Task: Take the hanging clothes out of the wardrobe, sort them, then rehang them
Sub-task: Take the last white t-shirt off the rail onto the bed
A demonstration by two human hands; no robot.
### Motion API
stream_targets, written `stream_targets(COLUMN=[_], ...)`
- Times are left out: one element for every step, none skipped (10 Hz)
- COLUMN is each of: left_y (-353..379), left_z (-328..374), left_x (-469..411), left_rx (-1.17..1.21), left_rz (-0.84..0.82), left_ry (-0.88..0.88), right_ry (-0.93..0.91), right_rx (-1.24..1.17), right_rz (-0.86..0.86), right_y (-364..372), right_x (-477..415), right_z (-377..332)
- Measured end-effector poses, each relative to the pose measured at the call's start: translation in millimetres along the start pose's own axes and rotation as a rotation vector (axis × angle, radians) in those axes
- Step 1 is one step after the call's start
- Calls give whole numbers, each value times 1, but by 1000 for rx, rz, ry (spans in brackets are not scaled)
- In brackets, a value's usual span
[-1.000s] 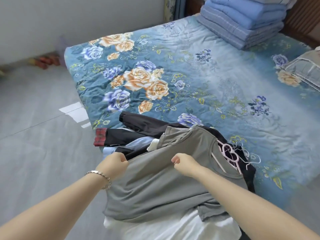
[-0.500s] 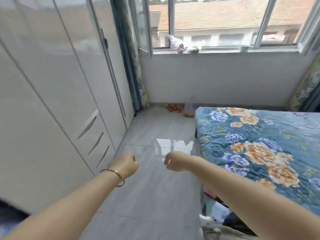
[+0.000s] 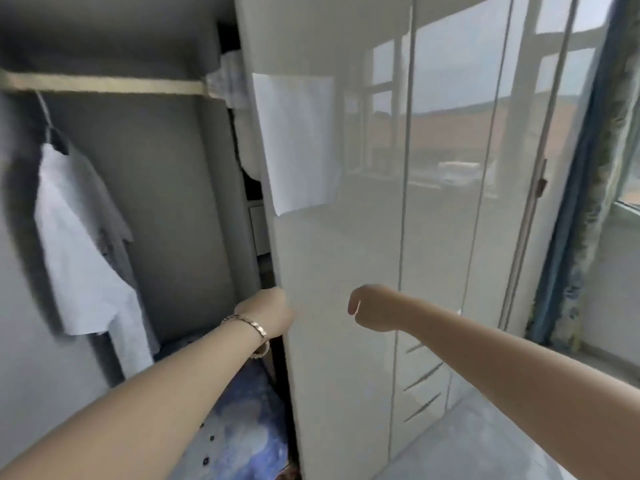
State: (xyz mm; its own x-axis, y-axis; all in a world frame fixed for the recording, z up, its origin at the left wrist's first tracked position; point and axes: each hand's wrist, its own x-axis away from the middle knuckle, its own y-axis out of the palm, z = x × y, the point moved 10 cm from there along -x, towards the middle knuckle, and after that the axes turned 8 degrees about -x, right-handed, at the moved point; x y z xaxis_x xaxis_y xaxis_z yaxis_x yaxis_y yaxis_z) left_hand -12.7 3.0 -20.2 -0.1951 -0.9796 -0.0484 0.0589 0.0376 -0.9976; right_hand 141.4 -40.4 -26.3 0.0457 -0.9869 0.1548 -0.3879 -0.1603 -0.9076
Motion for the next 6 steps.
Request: stream_targets(left_y=[-27, -53, -74, -100, -128, -142], left_z=[-70, -130, -175, -223, -267, -299], left_x=[-18, -31, -35, -34, -27, -26], left_rx=[10, 61, 93, 67, 46, 55], left_rz=[51, 119, 139, 195, 251, 251], left_ry=[-171, -328, -448, -583, -682, -734], right_ry=[-161, -298, -402, -494, -513, -532], right_rx=[36, 47, 22, -94, -323, -408], right_rz=[-13, -38, -15, 4, 12, -12], right_y=[-12, -22, -38, -55, -68, -68], right_x=[-55, -106, -146, -175, -194, -232], right_z=[-67, -129, -187, -244, -291, -358])
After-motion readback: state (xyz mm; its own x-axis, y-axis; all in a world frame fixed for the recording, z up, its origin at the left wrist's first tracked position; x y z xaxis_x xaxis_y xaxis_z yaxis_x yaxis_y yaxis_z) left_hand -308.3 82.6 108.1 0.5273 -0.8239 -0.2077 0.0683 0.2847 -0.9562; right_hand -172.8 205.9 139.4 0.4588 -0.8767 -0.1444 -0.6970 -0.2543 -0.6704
